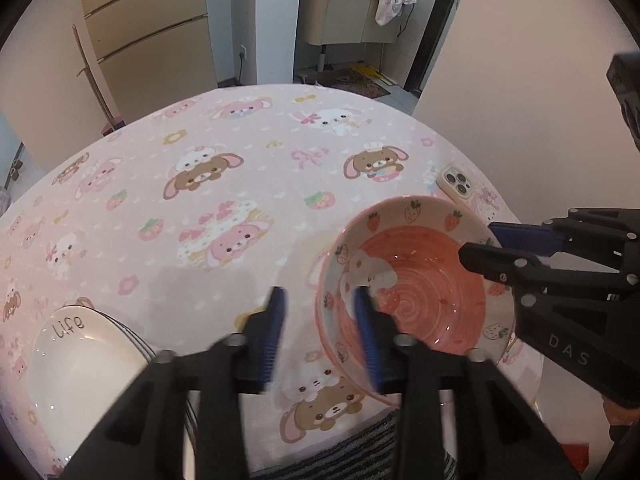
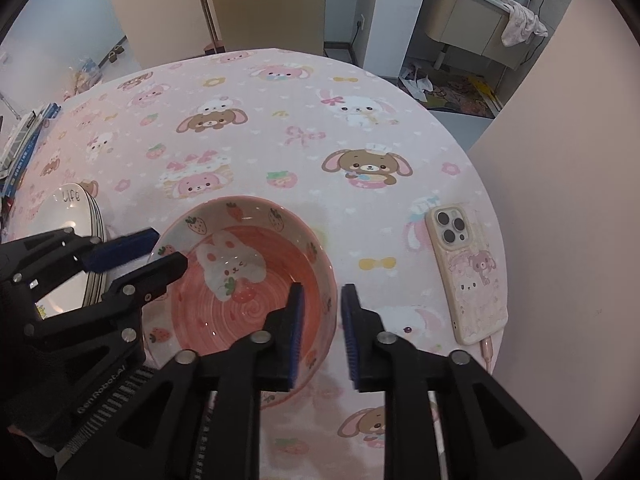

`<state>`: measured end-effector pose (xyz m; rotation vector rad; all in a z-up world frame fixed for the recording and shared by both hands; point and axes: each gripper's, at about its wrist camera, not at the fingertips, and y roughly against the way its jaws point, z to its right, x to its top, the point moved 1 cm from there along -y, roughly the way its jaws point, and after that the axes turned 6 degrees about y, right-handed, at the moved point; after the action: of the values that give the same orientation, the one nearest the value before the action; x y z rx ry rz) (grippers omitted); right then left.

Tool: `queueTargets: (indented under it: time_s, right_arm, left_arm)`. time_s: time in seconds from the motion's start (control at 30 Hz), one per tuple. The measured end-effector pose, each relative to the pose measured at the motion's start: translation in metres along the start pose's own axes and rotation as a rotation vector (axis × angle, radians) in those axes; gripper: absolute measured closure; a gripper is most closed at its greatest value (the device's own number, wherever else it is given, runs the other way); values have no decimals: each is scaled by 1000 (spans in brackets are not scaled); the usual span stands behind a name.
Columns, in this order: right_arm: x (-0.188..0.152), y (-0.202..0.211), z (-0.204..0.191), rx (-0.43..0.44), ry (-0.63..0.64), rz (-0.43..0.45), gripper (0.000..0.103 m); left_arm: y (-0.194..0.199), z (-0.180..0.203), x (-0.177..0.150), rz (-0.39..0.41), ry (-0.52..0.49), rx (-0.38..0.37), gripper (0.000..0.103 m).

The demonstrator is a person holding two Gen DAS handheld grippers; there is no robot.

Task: Organize plates and bowls
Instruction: 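Lower the pink bowl onto the white bowl and open both grippers, then move both grippers to the nested bowls and close them on the rim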

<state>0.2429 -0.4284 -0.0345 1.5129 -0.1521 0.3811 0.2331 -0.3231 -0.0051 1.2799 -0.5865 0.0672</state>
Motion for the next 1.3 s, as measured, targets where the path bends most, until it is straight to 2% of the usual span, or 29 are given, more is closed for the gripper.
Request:
queueTargets:
  time_s: [0.03,0.07,0.13,0.2,0.27,0.3,0.43,0.67,0.73,0.8,0.93,1.03,1.13,1.2,1.3]
  right_arm:
    - [0,3,1,-3,2,6,65]
    - [0,5,2,-10,4,10,61]
    - [0,9,3,-20,6,15,60]
    - [-1,12,5,-10,0,10,57]
    - [-2,14,8,8,-12,5,55]
    - [-3,15,10,18,-20,3,53]
    - [-7,18,21,56,-63,3,47]
    - [-14,20,36,112,-128,2,47]
    - [-19,25,38,131,-138,17,47]
    - [-27,32,39,169,-135,49,47]
    - [-48,55,34,223,-148,164,47]
    - [-61,66,27,259,-141,216,47]
    - [-69,76,21,285,-136,252,47]
    - [-72,83,18,274,-123,271,47]
    - [-78,96,13,228,-101,320,47]
  left_arm:
    - [5,-2,1,16,5,-3,38]
    - [9,-3,1,34,10,-2,35]
    - [15,-7,2,45,26,1,34]
    - [17,-12,1,34,42,-26,31]
    - [18,-15,-1,24,55,-41,21]
    - [19,-15,-2,22,57,-43,19]
    - [22,-17,-6,13,53,-41,19]
    - [28,-19,-21,8,77,-73,19]
    - [42,-18,-34,57,71,-88,19]
    - [56,-18,-45,118,62,-69,19]
    - [83,-24,-61,238,70,-56,18]
    - [101,-26,-67,326,70,-44,18]
    - [116,-22,-71,399,7,-50,17]
    - [126,-19,-76,453,-24,-21,16]
    - [140,-16,-83,539,-45,-14,1]
